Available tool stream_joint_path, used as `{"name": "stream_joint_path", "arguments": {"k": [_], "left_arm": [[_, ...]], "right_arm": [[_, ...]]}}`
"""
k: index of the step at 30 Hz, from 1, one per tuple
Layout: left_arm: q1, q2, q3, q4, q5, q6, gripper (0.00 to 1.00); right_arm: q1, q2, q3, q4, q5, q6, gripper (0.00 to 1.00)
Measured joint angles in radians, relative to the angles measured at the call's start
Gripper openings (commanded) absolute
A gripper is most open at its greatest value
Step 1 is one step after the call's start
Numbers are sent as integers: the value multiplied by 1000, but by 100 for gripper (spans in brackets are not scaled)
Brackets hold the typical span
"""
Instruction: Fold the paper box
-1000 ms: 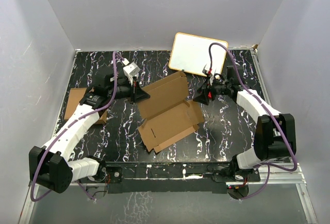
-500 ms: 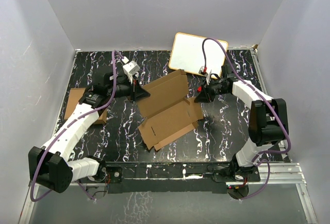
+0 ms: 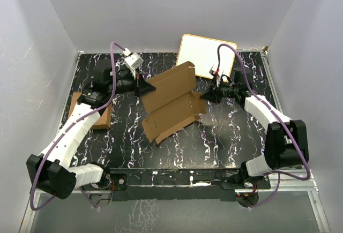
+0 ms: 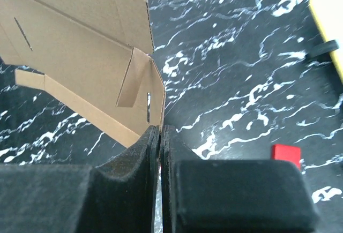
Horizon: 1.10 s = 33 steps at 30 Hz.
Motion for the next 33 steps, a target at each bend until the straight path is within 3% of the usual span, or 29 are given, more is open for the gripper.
{"name": "stream_joint_path", "arguments": {"k": [7,14,23,33], "left_arm": [[0,0,28,5,-1,-7,0],[-1,-7,-75,43,-2,-19,0],[-2,-3,-132,91,-2,-26,0],[-3,-3,-169,132,-1,-44,0]], "right_arm": [[27,-59,-192,475,95,174,8],[49,-57,-353,737,164,219,8],[58,-19,-378,809,198,218,8],[57,-22,-389,811,135,196,8]]}}
